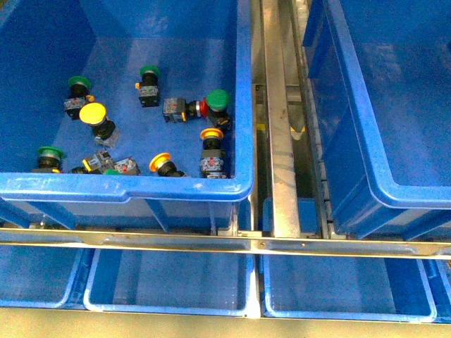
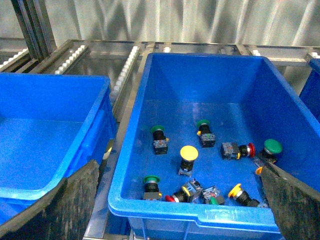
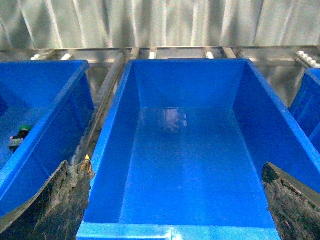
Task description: Pick red and yellow buttons and place in box
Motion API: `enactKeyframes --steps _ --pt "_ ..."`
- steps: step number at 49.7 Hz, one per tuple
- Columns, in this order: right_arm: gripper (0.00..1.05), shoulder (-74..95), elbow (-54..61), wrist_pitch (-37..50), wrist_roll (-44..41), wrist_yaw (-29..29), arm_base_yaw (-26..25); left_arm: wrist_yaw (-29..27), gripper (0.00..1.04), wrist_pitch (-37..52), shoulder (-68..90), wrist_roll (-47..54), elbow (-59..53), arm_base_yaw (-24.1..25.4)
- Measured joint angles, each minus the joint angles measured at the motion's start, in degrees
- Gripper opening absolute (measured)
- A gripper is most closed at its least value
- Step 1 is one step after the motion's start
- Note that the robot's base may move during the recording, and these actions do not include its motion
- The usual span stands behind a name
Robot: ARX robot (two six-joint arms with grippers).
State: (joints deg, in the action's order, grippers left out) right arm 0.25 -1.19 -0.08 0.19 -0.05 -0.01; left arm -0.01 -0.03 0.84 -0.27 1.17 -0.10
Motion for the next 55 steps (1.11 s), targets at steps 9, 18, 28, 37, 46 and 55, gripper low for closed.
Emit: enactKeyframes --steps 9,18,28,37,46,55 --pt "0.99 0.02 0.00 0.00 0.00 0.02 0.00 13.18 0.97 -12.28 18.84 -3.08 9.81 -0.96" --pt "0.99 0.00 0.00 0.00 0.00 0.02 0.00 11.10 0.97 2.45 49.48 -6.47 25.42 -7.85" --pt "0.99 0.00 0.00 0.00 0.00 0.07 0.00 6.08 0.97 9.51 71.91 -7.56 34.95 -7.93" --pt "0.99 0.00 0.00 0.00 0.00 0.04 0.00 1.22 0.97 13.97 85.33 -7.41 39.10 -7.82" --pt "0.99 0.00 0.00 0.00 0.00 0.04 0.00 -2.89 0.97 14.58 96.80 -7.26 45.24 -9.46" --pt "0.99 0.00 0.00 0.00 0.00 0.04 0.00 -6.56 0.97 14.71 108.37 -6.25 54.10 -9.75"
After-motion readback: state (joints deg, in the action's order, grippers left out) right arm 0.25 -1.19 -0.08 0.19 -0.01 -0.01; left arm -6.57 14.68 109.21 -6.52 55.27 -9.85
